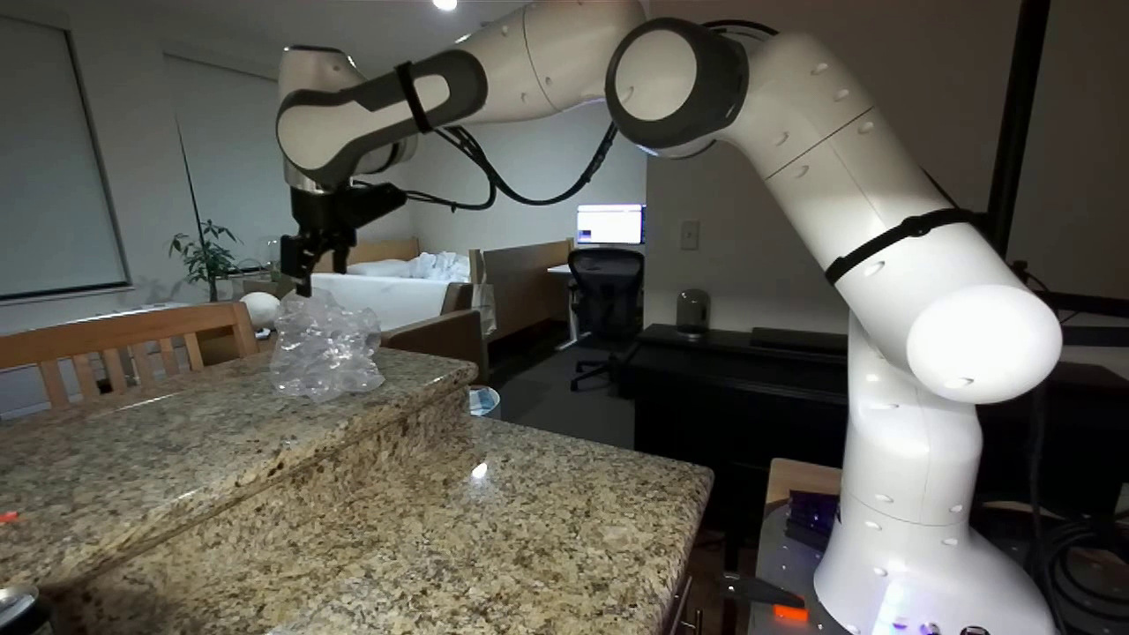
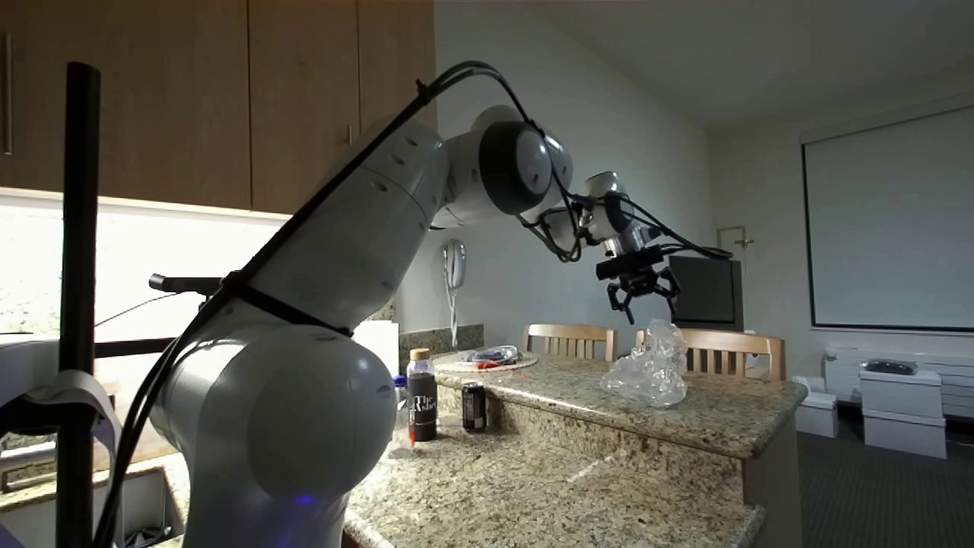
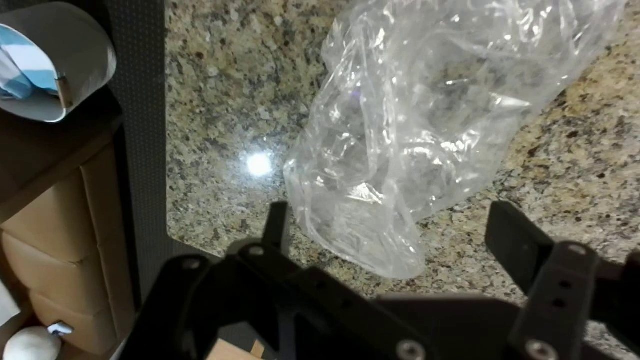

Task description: Move the plastic to the top part of the table.

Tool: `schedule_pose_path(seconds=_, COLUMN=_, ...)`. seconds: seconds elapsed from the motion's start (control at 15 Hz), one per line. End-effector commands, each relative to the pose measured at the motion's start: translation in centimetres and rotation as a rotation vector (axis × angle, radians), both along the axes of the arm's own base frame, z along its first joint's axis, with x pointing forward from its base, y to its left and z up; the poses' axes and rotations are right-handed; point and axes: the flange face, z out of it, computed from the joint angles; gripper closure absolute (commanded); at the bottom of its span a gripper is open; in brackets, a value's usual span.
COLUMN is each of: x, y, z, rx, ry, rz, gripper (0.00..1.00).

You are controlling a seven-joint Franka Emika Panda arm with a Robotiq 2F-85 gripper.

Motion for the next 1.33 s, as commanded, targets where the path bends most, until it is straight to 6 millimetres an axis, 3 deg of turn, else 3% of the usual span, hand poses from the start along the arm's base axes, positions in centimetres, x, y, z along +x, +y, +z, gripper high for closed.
schedule_pose_path(seconds=0.0, x=-2.1, y=0.9, z=1.6, rx=0.064, ry=0.097, rz=0.053, gripper=0.00)
schedule_pose_path(seconds=0.33, x=-5.5, y=4.0, z=1.0, rx=0.104, ry=0.235, rz=0.060, gripper=0.00)
schedule_pose_path(seconds=0.6, x=-10.0, y=8.6, z=-0.4, rx=0.070, ry=0.343, rz=0.070, gripper=0.00)
schedule_pose_path(seconds=1.0, x=-19.4, y=16.0, z=-4.0, rx=0.053, ry=0.441, rz=-0.040, gripper=0.00)
schedule_pose_path(seconds=1.27, x=-25.8, y=17.7, z=-6.1, rx=0.044, ry=0.462, rz=-0.193, gripper=0.00)
